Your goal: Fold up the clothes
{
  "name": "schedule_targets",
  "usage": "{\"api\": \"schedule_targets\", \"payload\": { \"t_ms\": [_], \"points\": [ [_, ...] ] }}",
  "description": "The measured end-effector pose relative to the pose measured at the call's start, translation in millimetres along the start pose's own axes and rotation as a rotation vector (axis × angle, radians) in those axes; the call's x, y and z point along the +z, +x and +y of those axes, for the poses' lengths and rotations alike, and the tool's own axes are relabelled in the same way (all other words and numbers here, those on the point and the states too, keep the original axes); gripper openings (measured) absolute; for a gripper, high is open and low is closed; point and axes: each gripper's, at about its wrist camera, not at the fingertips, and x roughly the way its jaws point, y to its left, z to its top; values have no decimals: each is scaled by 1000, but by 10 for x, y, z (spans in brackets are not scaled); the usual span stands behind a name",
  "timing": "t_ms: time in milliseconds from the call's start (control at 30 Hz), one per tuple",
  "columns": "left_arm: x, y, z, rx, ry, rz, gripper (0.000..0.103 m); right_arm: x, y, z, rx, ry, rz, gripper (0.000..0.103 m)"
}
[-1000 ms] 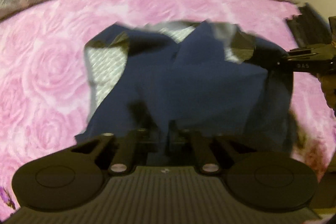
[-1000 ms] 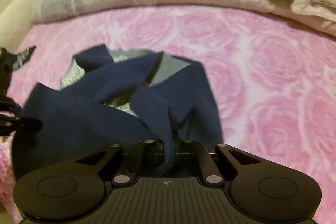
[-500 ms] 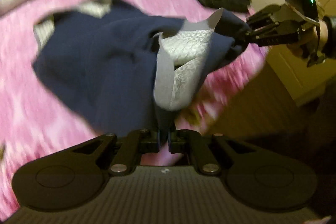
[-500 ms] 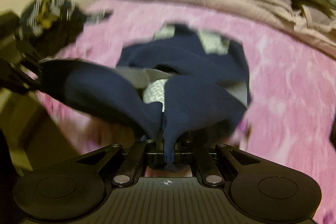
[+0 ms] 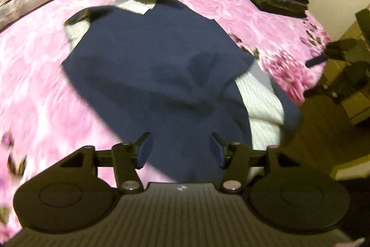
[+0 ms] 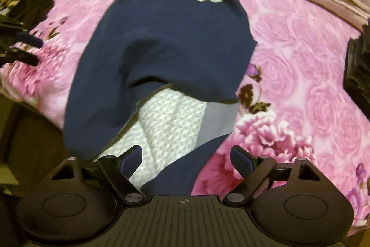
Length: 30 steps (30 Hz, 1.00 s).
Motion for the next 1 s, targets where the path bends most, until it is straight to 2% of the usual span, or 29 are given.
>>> {"api": "schedule_targets", "payload": {
  "t_ms": [100,133,233,367,467,600,700,733,767,800,867,933,1000],
  "points": [
    [244,420,-213,-25,71,11,53,24,204,-249,13,60,18,86],
    [319,558,-304,-35,96,14,59,12,268,-312,16,85,30,86],
    [388,920,-608,-44,161,35,63,-95,441,-463,16,142,60,86],
    [252,1294,-878,43,204,90,62,-314,562,-550,18,223,93,86],
    [157,1407,-927,103,203,98,56,-490,586,-524,21,278,100,86],
    [91,1230,-1072,55,207,49,57,-657,550,-424,13,302,78,86],
    [54,1335,-1162,57,184,55,55,-764,534,-332,4,321,62,86],
    [38,1348,-1176,60,176,54,49,-796,525,-308,0,325,55,86],
    [9,1279,-1127,71,164,43,37,-827,515,-284,-4,330,47,86],
    [-21,1210,-1078,82,152,31,30,-860,518,-267,-6,330,41,86],
    [-80,1072,-981,104,128,8,6,-933,512,-219,-17,332,32,86],
    [-139,934,-883,127,104,-16,0,-994,499,-192,-28,341,20,86],
    [-198,796,-785,149,80,-39,0,-1047,477,-154,-40,351,1,86]
  ]
}}
